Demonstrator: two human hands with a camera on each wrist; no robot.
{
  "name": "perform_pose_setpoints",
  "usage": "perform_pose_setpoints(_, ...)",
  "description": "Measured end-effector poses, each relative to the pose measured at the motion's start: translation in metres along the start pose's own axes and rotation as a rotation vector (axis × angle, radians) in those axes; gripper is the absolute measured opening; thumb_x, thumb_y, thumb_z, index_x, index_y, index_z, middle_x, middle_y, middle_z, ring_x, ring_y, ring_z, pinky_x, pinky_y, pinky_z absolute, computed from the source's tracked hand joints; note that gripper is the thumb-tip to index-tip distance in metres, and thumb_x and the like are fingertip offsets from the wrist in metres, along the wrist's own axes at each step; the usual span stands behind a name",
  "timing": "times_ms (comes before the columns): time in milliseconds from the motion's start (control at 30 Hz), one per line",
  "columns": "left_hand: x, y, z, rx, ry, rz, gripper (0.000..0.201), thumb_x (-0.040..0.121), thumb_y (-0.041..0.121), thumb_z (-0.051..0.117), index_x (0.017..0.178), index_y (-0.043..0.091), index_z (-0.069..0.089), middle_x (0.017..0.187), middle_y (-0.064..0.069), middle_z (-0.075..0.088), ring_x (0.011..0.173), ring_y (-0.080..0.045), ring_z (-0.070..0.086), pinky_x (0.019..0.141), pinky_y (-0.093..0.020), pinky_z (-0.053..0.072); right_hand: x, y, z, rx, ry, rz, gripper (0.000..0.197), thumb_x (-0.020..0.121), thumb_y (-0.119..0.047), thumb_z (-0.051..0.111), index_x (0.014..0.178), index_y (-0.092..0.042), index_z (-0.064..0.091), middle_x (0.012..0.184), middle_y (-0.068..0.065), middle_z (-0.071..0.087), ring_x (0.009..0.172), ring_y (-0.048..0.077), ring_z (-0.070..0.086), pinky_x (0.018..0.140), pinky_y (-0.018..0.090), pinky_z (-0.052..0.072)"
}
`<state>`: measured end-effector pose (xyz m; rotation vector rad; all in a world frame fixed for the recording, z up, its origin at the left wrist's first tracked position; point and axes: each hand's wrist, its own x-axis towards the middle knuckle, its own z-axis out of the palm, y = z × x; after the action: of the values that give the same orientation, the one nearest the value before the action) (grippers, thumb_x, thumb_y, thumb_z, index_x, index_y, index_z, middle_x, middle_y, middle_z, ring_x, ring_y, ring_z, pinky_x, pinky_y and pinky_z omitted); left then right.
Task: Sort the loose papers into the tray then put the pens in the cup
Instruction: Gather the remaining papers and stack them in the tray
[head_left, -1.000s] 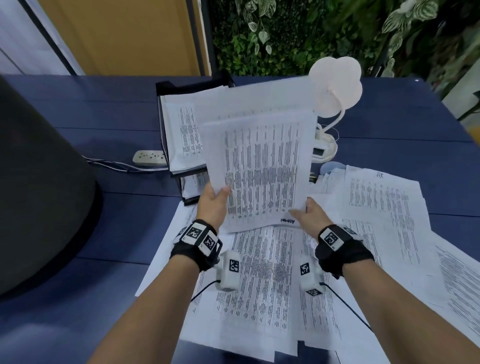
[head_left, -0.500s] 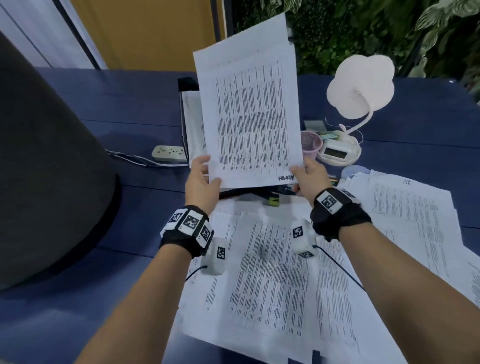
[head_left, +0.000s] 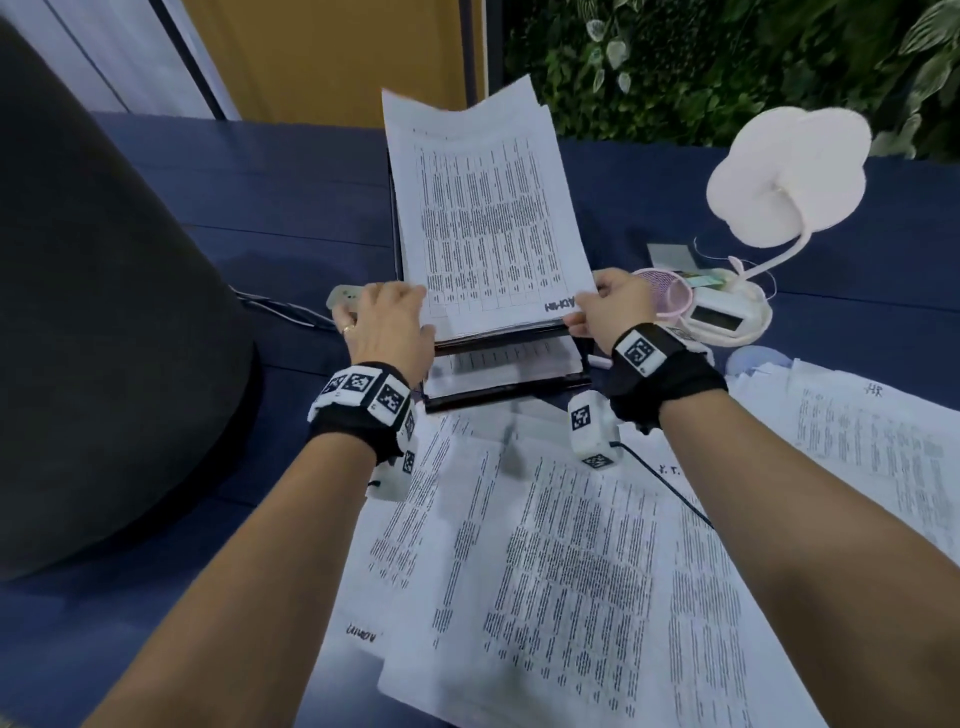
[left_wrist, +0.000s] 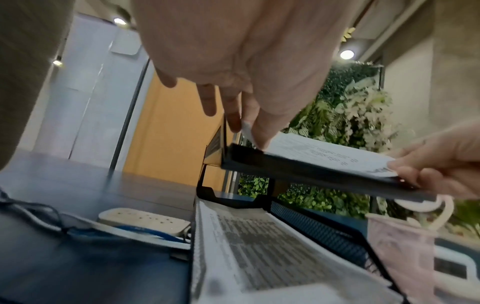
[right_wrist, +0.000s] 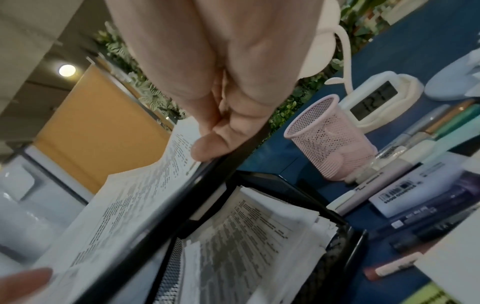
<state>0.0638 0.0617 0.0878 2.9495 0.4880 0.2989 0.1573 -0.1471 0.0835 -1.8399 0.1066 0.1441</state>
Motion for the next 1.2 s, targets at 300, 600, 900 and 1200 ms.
perform_pose_setpoints(300, 0.0, -0.001, 0.02, 0.113, -0.038, 0.059, 0.036, 0.099, 0.027, 0.033, 0.127, 0.022, 0.055, 0.141, 0.004, 0.045, 0.146, -0.029, 0.011, 0.109, -0.063, -0.01, 0.013, 0.0, 0.005, -0.544, 0.068, -0.083, 0.037, 0.084, -0.005, 0.051, 0.118, -0.011, 0.062, 0.118, 0.011, 0.063, 0.11, 0.029, 0.058, 0.089, 0.03, 0.045)
perform_pose_setpoints(600, -0.007, 0.005, 0.024, 0.007, -0.06, -0.005, 0.042, 0.1, 0.038, 0.03, 0.131, 0.019, 0.049, 0.142, 0.002, 0.045, 0.143, -0.025, 0.018, 0.111, -0.061, -0.004, 0.0, 0.0, -0.009, -0.72, -0.022, -0.167, 0.029, 0.093, -0.026, 0.046, 0.117, -0.022, 0.063, 0.116, 0.008, 0.066, 0.107, 0.031, 0.059, 0.086, 0.032, 0.045)
perform_pose_setpoints(900, -0.069, 0.017, 0.056, -0.092, -0.008, 0.003, 0.062, 0.093, 0.033, 0.049, 0.149, 0.022, 0.025, 0.158, -0.002, 0.017, 0.146, -0.028, 0.008, 0.113, -0.057, -0.001, -0.054, 0.055, -0.042, -0.517, 0.071, -0.086, 0.028, 0.093, -0.019, 0.049, 0.12, -0.015, 0.054, 0.106, 0.018, 0.065, 0.1, 0.035, 0.06, 0.075, 0.029, 0.04)
perform_pose_setpoints(1200, -0.125, 0.04, 0.083, -0.122, -0.282, 0.125, 0.059, 0.094, 0.028, 0.05, 0.148, 0.021, 0.025, 0.158, -0.006, 0.014, 0.145, -0.024, 0.012, 0.116, -0.045, 0.008, -0.095, 0.137, -0.082, -0.683, -0.083, 0.255, 0.035, 0.094, -0.019, 0.048, 0.128, -0.013, 0.052, 0.126, 0.014, 0.058, 0.113, 0.031, 0.055, 0.088, 0.03, 0.045)
